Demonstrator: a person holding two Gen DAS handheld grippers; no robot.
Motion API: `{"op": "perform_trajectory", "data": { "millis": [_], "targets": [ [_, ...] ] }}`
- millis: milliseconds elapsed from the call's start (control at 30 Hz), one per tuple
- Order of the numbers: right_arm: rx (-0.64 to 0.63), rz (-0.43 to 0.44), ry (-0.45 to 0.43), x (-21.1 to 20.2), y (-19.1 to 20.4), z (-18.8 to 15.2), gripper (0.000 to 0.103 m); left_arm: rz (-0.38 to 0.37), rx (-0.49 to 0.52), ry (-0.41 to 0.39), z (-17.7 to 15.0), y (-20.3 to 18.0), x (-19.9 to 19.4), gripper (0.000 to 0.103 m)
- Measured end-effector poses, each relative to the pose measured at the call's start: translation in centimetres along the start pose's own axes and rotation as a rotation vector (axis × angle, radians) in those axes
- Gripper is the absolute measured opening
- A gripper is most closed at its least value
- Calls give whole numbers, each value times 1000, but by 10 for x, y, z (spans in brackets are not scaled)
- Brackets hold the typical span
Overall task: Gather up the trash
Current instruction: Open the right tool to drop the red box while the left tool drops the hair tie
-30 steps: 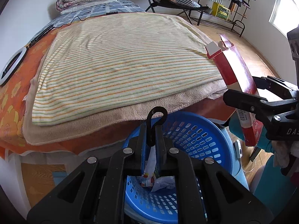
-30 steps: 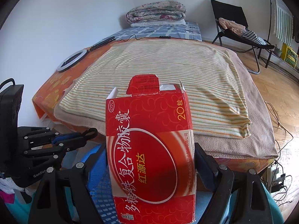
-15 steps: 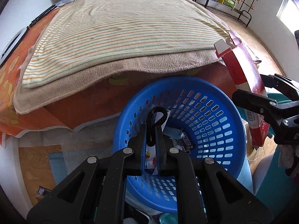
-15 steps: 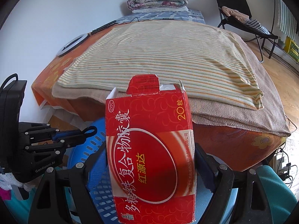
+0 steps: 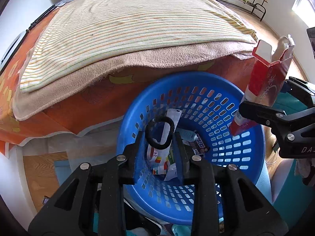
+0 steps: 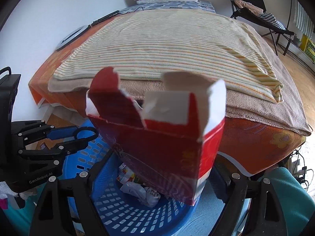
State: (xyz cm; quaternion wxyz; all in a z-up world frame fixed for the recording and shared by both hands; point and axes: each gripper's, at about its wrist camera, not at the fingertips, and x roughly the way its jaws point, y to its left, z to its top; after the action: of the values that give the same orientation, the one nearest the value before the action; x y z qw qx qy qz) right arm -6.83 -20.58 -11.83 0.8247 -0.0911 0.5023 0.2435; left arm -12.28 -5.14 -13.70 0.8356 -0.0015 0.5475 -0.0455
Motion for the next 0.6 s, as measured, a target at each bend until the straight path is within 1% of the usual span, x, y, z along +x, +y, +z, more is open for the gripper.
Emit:
{"op": "perform_trajectory", "data": {
  "millis": [200,267,333,367,600],
  "targets": [
    [4,-1,13,3,-2,-2,87,3,-5,11,0,1,3,33],
    [0,-2,14,3,-1,-3,87,5,-6,12,0,2,3,37],
    [-1,-5,14,3,-1,-3,87,10,-8,6,1,2,3,49],
    [0,-4,14,3,-1,-3,87,12,-10,3,1,2,2,50],
    [8,-6,17,3,-1,-2,87,23,-26,4,1,6,2,52]
  ]
}}
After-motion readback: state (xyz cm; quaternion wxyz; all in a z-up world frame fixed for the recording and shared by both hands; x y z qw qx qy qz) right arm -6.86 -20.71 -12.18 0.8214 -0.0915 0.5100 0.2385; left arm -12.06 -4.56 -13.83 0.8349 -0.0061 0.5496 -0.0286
